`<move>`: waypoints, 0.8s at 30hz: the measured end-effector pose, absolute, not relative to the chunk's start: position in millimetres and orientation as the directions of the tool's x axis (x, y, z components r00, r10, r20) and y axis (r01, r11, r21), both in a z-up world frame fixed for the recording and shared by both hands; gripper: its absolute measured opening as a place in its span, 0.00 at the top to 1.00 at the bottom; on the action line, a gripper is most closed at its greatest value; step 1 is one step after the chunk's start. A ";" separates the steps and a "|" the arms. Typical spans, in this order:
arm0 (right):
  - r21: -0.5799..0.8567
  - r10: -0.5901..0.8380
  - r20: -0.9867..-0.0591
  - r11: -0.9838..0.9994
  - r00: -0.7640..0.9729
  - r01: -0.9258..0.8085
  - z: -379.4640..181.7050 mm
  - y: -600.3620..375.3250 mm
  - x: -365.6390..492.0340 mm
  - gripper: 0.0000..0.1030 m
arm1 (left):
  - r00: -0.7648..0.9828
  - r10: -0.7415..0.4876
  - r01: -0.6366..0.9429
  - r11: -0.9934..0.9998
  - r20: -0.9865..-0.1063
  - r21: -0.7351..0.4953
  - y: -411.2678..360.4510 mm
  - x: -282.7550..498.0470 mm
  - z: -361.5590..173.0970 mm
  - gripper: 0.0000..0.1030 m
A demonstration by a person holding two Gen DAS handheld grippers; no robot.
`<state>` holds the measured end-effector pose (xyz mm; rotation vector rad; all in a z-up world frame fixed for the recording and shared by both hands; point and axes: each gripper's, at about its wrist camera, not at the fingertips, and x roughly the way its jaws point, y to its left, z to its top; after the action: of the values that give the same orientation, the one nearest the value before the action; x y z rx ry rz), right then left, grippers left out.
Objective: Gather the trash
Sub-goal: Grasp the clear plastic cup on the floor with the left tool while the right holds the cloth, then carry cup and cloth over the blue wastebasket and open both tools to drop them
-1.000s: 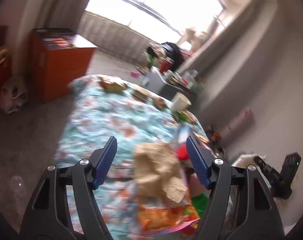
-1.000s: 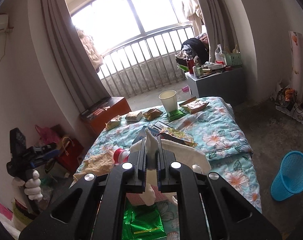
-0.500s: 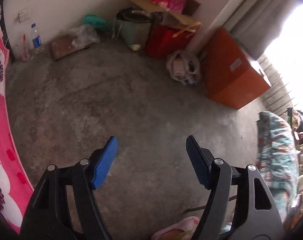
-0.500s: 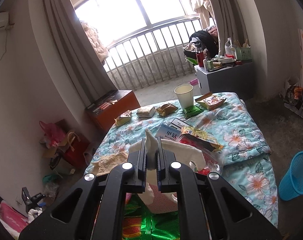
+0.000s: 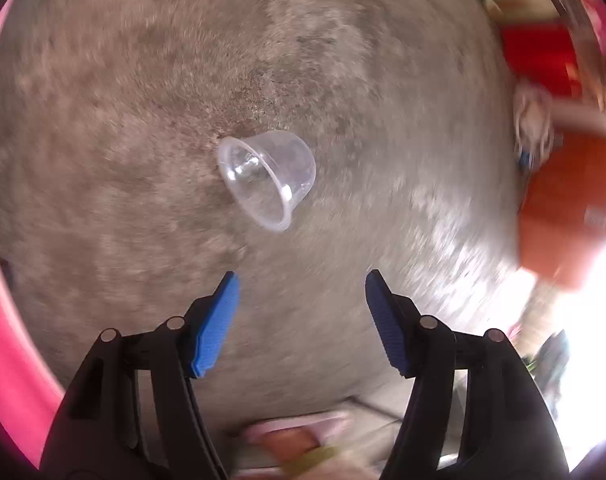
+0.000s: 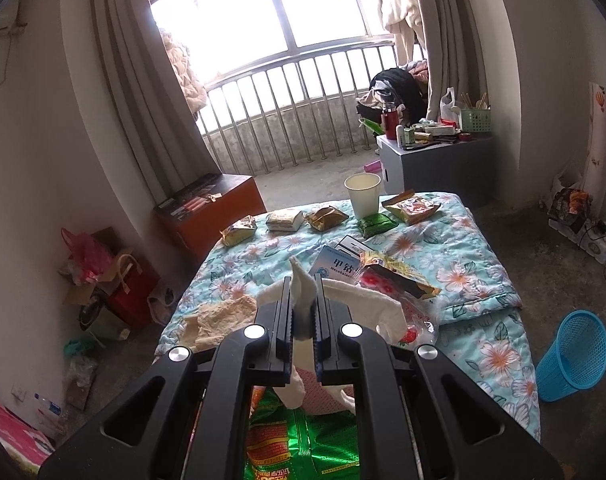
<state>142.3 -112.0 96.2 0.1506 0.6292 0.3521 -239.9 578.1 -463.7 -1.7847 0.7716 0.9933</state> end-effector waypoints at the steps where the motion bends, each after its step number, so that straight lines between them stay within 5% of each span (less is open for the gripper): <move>1: 0.232 0.357 -0.551 0.934 0.754 -0.273 97.6 -108.7 140.1 0.92 | 0.481 -0.065 -0.817 -0.395 -0.874 -0.420 579.8 -241.3 -468.8 0.41; 8: 0.188 0.308 -0.579 0.951 0.755 -0.244 101.0 -91.4 131.8 0.92 | 0.382 -0.112 -0.858 -0.410 -0.917 -0.308 614.8 -230.0 -509.7 0.43; 19: 0.126 0.269 -0.594 0.962 0.758 -0.242 106.2 -67.2 124.7 0.92 | 0.302 -0.111 -0.895 -0.376 -0.947 -0.241 622.8 -214.1 -527.8 0.93; 24: 0.140 0.282 -0.592 0.959 0.755 -0.248 105.3 -66.8 124.5 0.92 | 0.307 -0.065 -0.899 -0.347 -0.949 -0.267 616.7 -218.1 -509.8 0.96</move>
<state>124.5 -66.8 105.3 0.0541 0.6548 0.2892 -218.1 616.7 -509.8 -1.6704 0.8858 1.1583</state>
